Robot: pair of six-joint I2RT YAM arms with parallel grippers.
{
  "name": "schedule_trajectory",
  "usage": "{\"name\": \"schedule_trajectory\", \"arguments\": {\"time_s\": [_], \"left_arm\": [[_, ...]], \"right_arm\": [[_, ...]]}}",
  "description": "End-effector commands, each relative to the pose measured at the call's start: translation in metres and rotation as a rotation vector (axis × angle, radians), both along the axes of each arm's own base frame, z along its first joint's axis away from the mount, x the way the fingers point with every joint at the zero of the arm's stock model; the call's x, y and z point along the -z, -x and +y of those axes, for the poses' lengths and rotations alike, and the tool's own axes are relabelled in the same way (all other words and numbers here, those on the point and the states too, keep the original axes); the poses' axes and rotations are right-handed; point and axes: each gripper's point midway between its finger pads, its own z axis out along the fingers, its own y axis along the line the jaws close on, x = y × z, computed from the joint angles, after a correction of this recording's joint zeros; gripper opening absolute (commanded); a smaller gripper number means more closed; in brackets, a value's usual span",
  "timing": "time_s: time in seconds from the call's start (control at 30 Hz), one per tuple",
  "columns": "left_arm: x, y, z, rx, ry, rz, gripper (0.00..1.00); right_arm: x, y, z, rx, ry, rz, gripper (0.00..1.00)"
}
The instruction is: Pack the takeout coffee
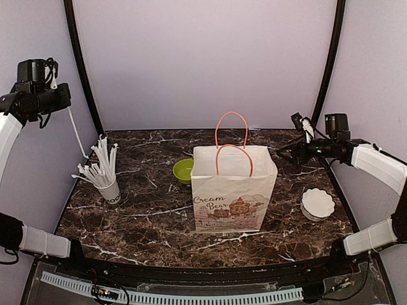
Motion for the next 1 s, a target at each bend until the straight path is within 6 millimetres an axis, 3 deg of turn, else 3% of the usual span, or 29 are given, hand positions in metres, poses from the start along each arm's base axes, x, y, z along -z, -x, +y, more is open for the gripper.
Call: {"name": "schedule_trajectory", "arguments": {"time_s": [0.0,0.2,0.33,0.4,0.7,0.77,0.9,0.97], "left_arm": [[-0.048,0.027,-0.020,0.107,0.025,-0.140,0.00],[-0.125,0.054,-0.091,0.490,0.226,-0.413,0.00],[-0.152,0.073,-0.146,0.769,0.368,-0.476,0.00],[-0.156,0.079,-0.176,0.869,0.401,-0.478,0.00],[-0.124,0.097,-0.312,1.190,0.427,-0.373,0.00],[-0.114,0.112,-0.347,1.269,0.395,-0.354,0.00],[-0.093,0.119,-0.390,1.334,0.301,-0.297,0.00],[-0.074,0.112,-0.402,1.320,0.248,-0.253,0.00]], "right_arm": [[-0.003,-0.001,0.001,-0.030,0.014,-0.038,0.88],[-0.003,0.000,0.002,-0.036,0.010,-0.035,0.88],[-0.005,0.000,0.001,-0.032,0.010,-0.039,0.88],[-0.005,0.000,0.000,-0.030,0.012,-0.043,0.88],[-0.005,0.001,-0.001,-0.028,0.024,-0.052,0.88],[-0.005,0.001,0.000,-0.030,0.023,-0.050,0.88],[-0.005,0.001,0.000,-0.032,0.024,-0.052,0.88],[-0.005,0.002,0.000,-0.034,0.024,-0.052,0.88]]}}
